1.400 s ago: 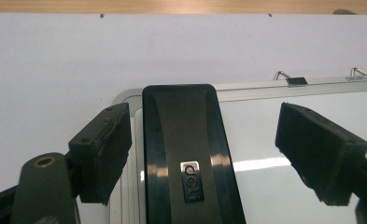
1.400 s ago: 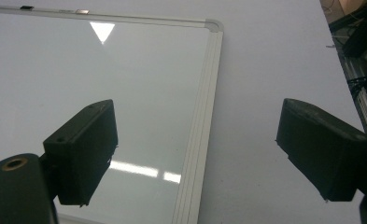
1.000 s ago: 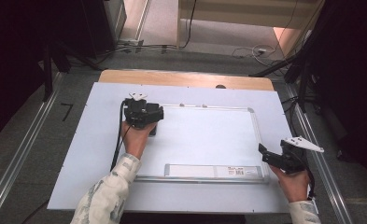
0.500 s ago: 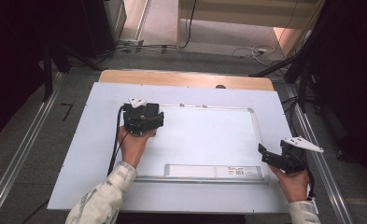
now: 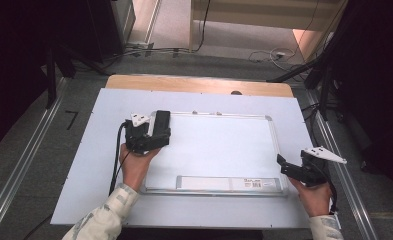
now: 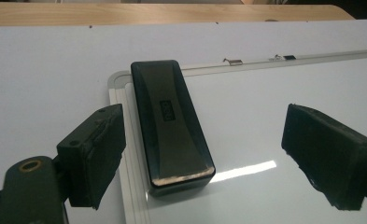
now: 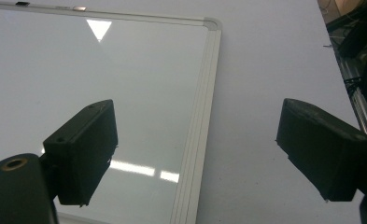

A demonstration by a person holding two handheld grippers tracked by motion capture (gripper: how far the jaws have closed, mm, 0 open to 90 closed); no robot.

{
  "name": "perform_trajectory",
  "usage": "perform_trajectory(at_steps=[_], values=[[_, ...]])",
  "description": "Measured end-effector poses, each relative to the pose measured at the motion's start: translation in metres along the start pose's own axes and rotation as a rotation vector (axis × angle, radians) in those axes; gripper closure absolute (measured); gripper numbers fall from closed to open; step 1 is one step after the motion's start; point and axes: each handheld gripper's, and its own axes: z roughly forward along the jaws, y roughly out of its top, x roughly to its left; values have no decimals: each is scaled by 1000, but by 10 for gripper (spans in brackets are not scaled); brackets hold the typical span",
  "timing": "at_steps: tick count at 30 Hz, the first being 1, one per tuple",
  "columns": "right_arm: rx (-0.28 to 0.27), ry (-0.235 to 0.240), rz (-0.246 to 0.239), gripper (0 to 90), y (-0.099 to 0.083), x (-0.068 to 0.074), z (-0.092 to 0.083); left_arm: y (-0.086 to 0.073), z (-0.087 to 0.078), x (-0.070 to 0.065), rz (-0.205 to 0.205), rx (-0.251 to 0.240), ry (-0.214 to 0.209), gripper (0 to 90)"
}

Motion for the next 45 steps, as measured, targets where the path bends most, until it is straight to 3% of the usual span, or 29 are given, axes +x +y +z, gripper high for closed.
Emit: perform_trajectory(at_steps=[17,45], values=[[0,-1,0,111,0,0,-1,-17,-20,6,22,-16,21,143],[-3,-9,7,111,-2,-3,-4,-39,-51,39,-25,-29,68,144]])
